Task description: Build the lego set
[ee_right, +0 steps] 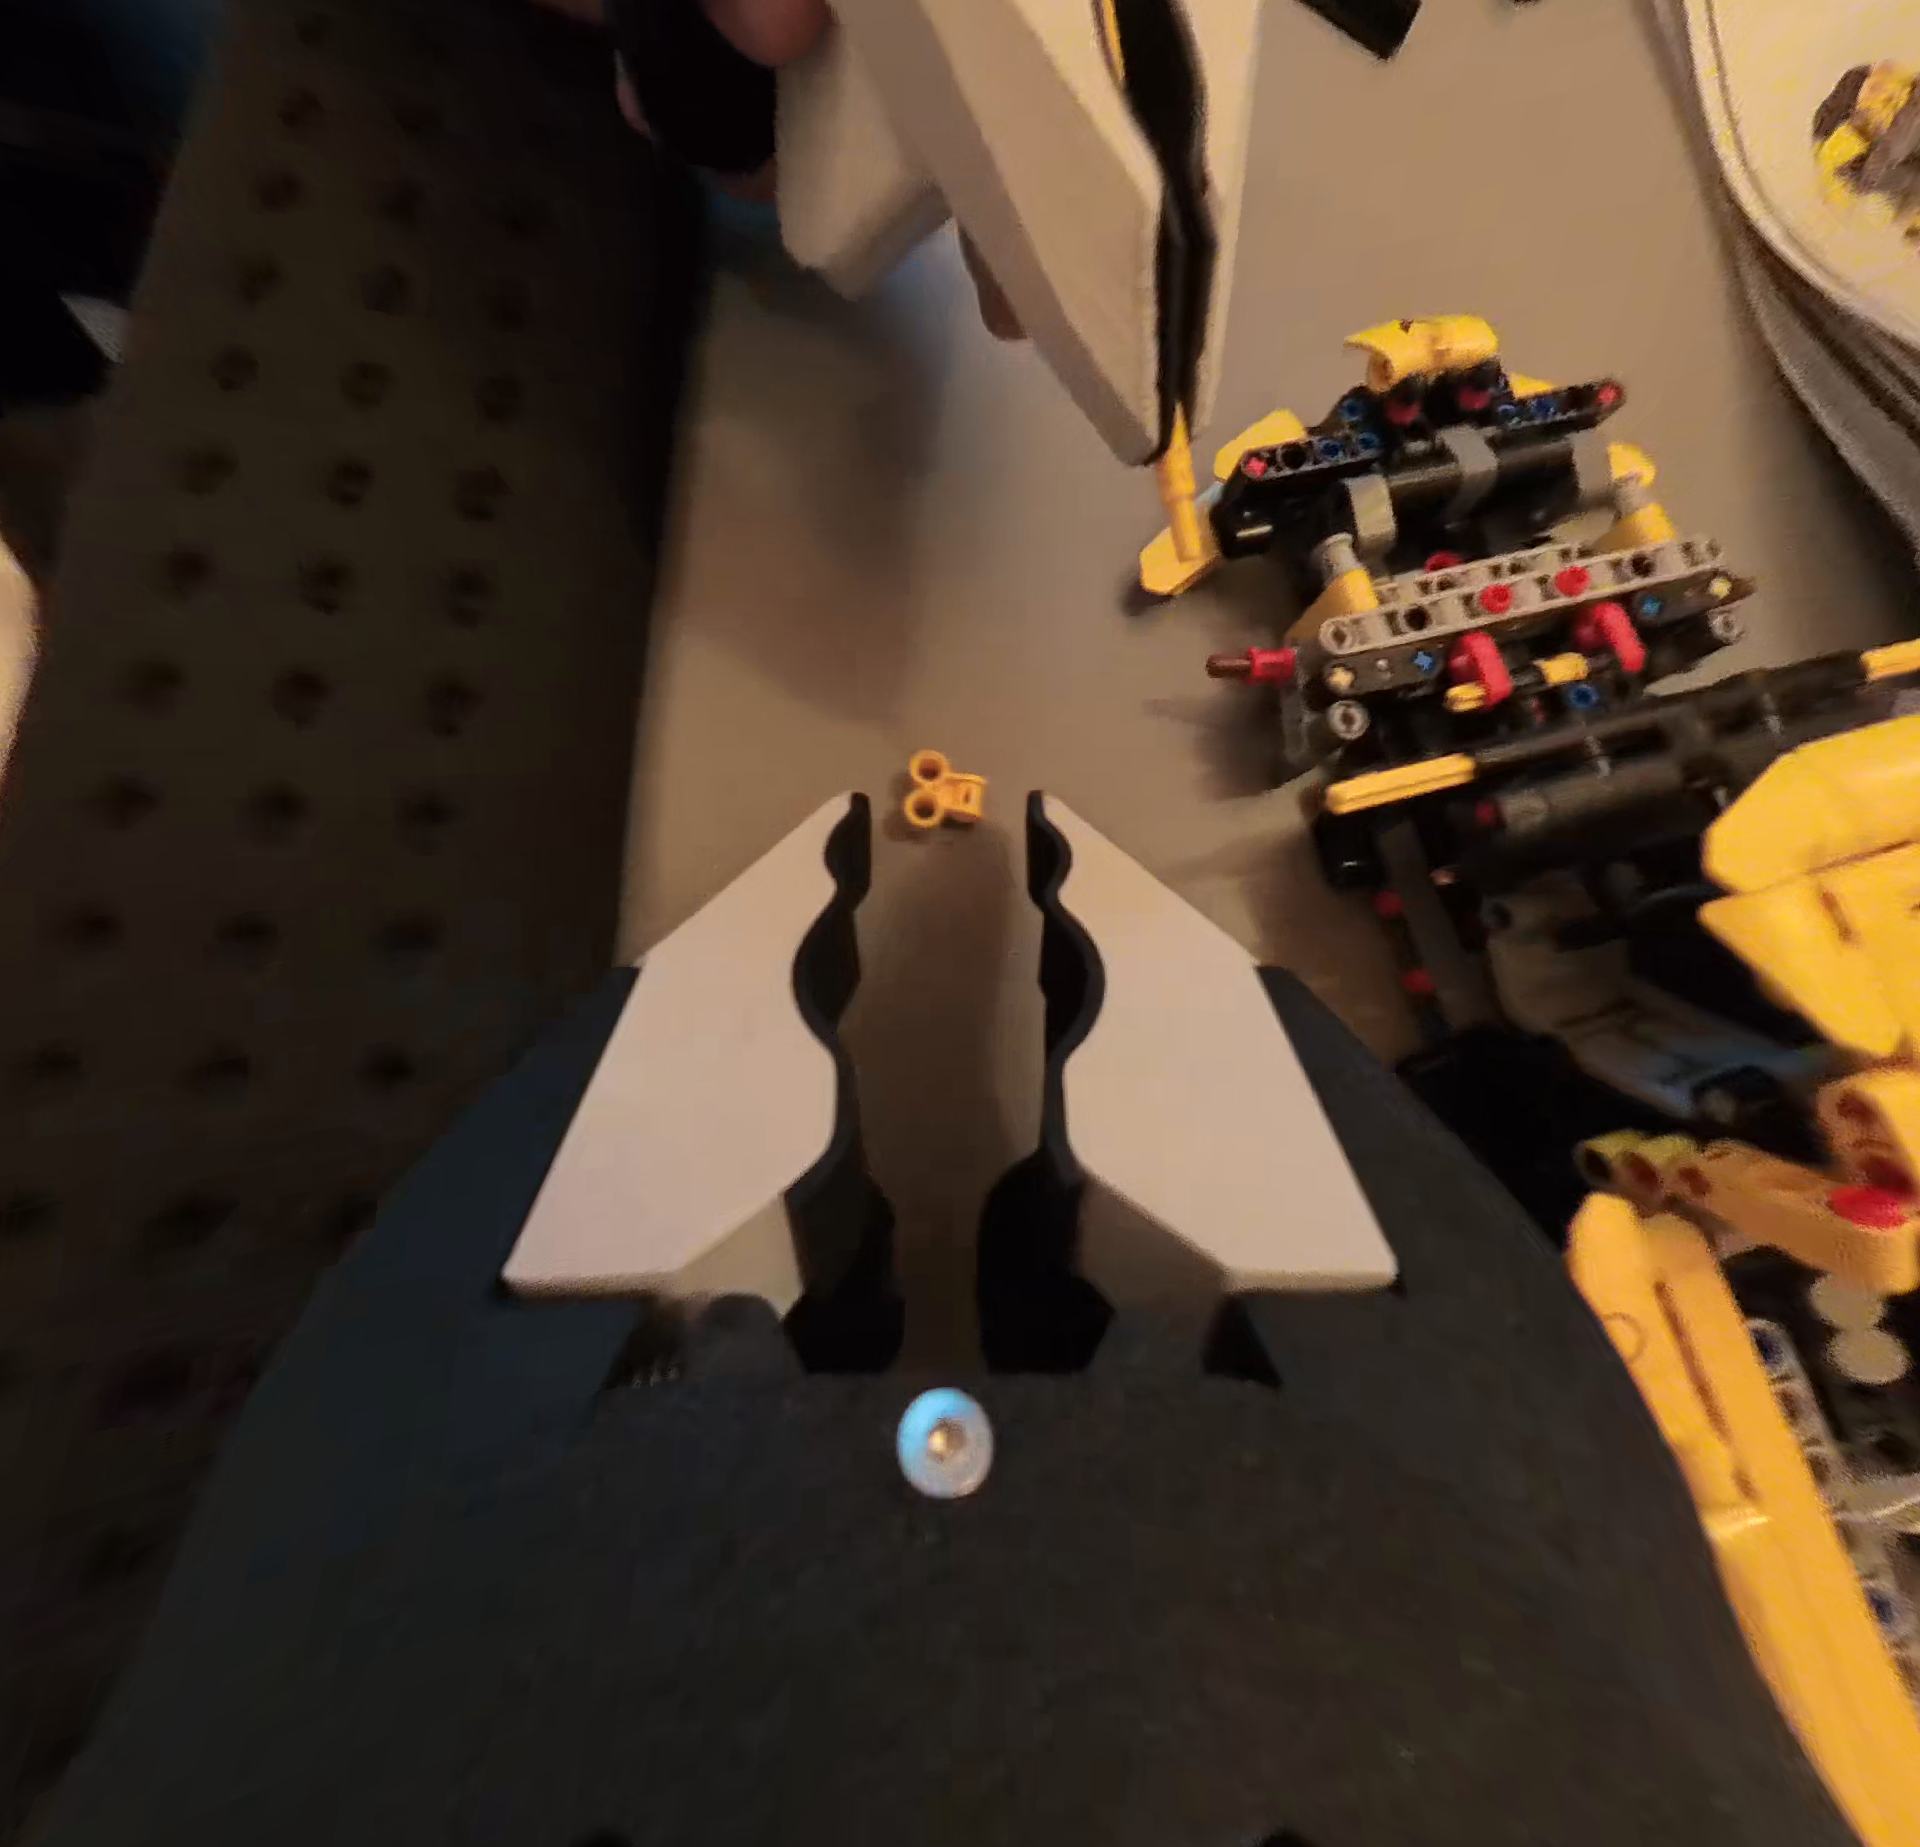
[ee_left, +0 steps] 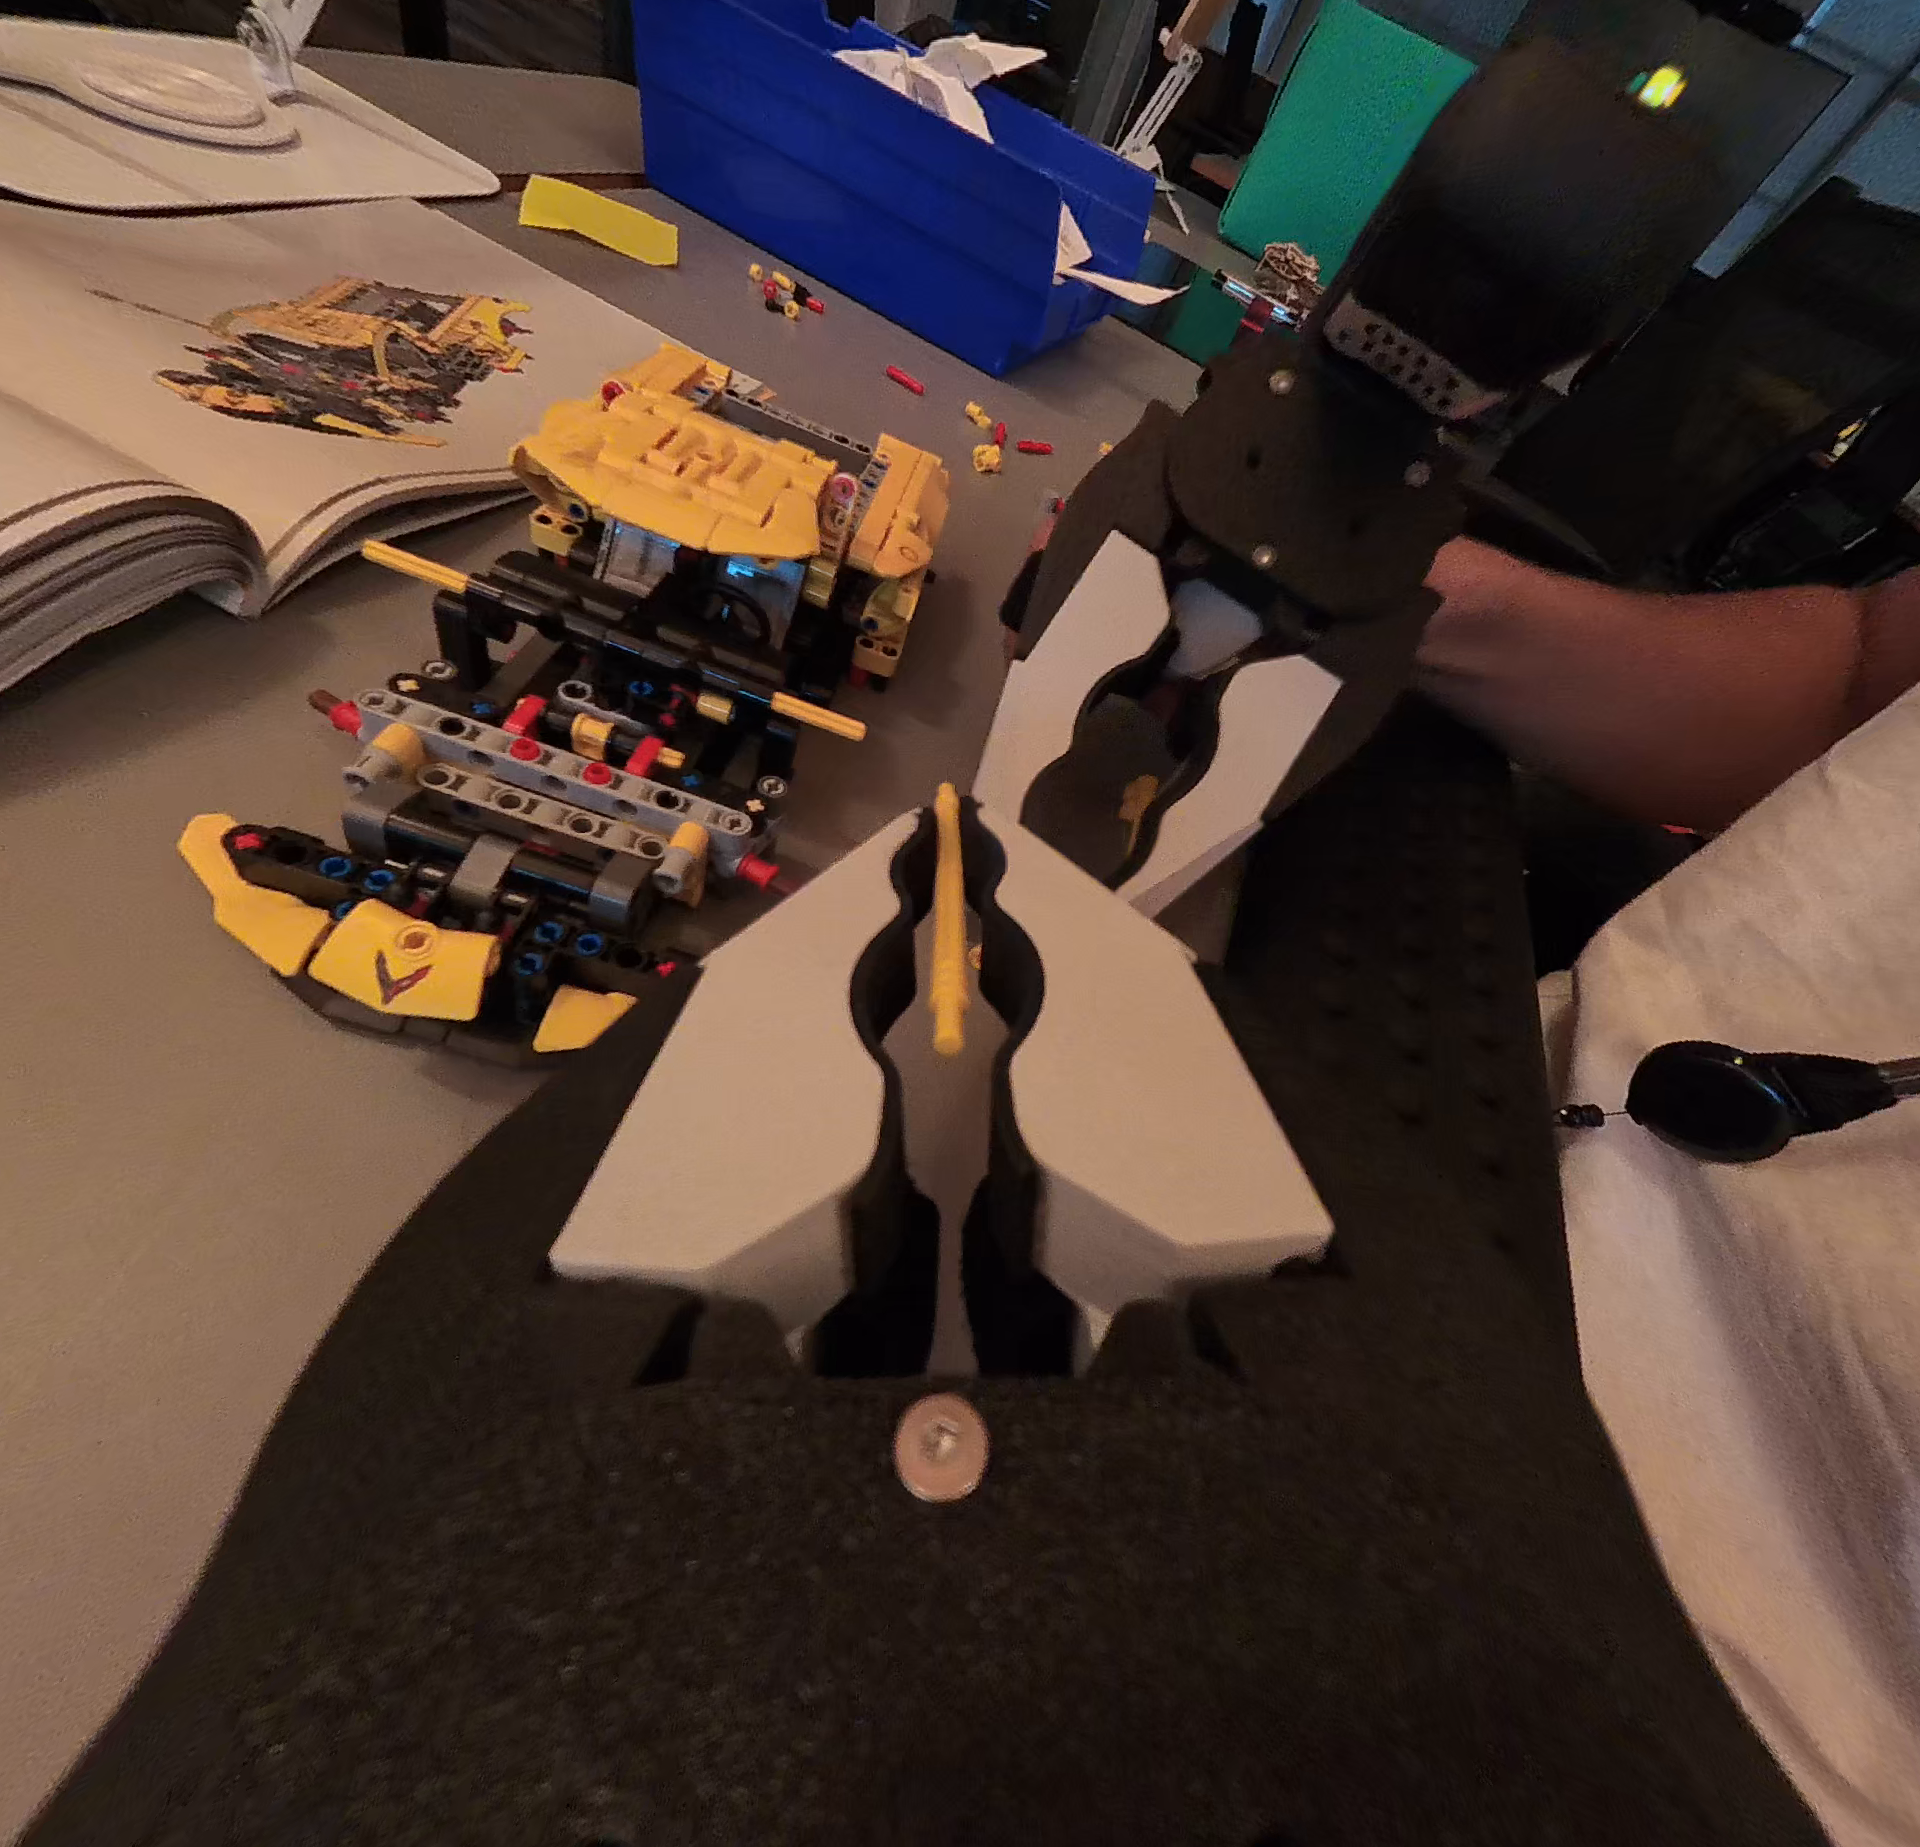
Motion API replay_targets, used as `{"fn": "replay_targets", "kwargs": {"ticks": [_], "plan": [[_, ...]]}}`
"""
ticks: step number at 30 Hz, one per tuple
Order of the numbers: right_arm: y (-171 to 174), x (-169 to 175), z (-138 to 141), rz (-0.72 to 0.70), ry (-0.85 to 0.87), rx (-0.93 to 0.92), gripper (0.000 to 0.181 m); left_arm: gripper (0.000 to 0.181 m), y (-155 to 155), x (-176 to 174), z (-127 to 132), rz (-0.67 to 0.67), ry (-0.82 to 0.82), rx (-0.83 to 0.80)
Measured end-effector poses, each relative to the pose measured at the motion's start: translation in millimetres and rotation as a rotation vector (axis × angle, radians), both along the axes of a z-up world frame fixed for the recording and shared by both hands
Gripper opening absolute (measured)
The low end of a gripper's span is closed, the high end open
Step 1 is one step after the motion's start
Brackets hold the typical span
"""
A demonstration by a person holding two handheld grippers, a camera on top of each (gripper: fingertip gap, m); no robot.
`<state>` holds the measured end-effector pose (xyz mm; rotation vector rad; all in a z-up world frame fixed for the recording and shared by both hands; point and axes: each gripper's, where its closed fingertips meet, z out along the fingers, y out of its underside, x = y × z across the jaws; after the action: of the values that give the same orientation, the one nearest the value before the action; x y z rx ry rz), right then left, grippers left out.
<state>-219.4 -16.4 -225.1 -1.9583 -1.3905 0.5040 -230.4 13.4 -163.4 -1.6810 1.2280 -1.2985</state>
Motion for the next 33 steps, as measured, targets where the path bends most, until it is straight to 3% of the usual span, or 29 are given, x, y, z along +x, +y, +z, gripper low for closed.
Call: {"fn": "replay_targets", "kwargs": {"ticks": [6,11,14,18,24,33], "plan": [[1,-6,-8,0.043,0.012,-0.059,0.024,0.003,0,-1,2,-0.012,-0.02,-0.038],[8,-2,-7,0.053,-0.052,0.028,0.015,0.004,0,1,0,-0.039,-0.021,-0.113],[25,7,23,0.046,-0.032,0.29,0.014,0.004,0,4,-1,-0.053,-0.029,-0.163],[35,15,53,-0.008,0.112,0.416,0.013,0.004,-2,10,11,-0.051,-0.101,-0.204],[30,6,60,0.024,0.198,0.419,0.014,0.004,0,13,11,-0.025,-0.099,-0.179],[33,3,55,0.013,0.172,0.397,0.014,0.003,-1,12,9,-0.033,-0.088,-0.176]]}}
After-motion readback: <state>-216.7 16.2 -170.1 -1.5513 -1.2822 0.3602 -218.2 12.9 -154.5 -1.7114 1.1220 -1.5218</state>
